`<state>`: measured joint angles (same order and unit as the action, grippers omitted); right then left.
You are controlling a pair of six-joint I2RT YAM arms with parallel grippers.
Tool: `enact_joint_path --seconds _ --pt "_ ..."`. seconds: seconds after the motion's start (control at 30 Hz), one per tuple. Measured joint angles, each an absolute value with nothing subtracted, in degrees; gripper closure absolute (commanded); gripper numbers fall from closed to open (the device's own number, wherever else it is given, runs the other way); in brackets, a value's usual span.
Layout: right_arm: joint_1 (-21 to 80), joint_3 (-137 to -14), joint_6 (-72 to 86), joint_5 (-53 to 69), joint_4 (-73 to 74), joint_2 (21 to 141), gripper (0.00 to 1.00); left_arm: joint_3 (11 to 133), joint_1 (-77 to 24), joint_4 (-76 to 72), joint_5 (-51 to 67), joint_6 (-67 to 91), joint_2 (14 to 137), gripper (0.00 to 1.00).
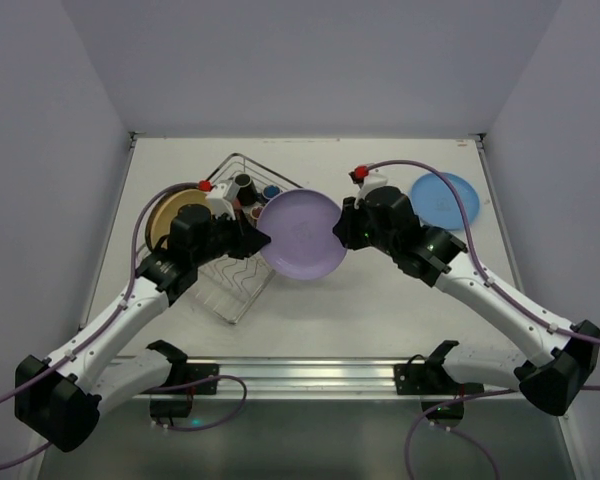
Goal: Unload the mixed dishes from the dish rack
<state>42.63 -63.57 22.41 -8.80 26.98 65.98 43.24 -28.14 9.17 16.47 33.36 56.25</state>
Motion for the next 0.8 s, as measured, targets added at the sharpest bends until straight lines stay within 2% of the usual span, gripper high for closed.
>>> enact_joint_path --seconds 0.1,0.17,0.27,0.3,0.33,0.37,0.43,0.47,0.6,0.8 --pt "44.34 -66.26 22.94 -11.29 28.67 68.31 0.91 43.24 -27.75 10.48 14.37 33.36 56.36 1.00" --pt "45.19 -66.98 23.11 -12.93 29.36 68.77 1.00 43.27 -27.77 10.94 13.52 33.28 56.34 1.00" --pt "45.60 -67.00 23.31 -13.98 29.63 68.75 1.00 43.27 -27.88 11.33 12.95 33.17 56.14 1.00" --pt "45.65 -67.00 23.33 -14.04 29.58 68.73 1.00 43.27 -27.92 11.44 12.75 33.15 55.96 0.93" --pt "45.65 -66.94 23.33 -14.00 29.45 68.64 1.00 43.27 -27.94 11.49 12.51 33.06 55.72 0.75" --pt "45.60 -66.87 23.35 -13.96 29.28 68.55 1.00 43.27 -27.94 11.46 12.32 32.82 55.51 0.64" --pt "45.12 -66.74 23.49 -13.65 29.08 68.18 1.00 43.24 -27.97 11.46 10.76 31.70 55.00 0.30" --pt "44.34 -66.59 23.57 -13.50 29.19 67.94 1.00 43.22 -28.01 11.44 10.07 31.48 54.83 0.02" --pt "36.25 -64.16 24.58 -8.97 28.53 65.80 1.00 43.83 -28.16 12.75 7.99 30.09 54.59 0.00" --pt "13.32 -53.98 29.63 1.43 24.71 56.23 1.00 49.32 -28.16 20.88 -0.05 25.08 52.51 0.00"
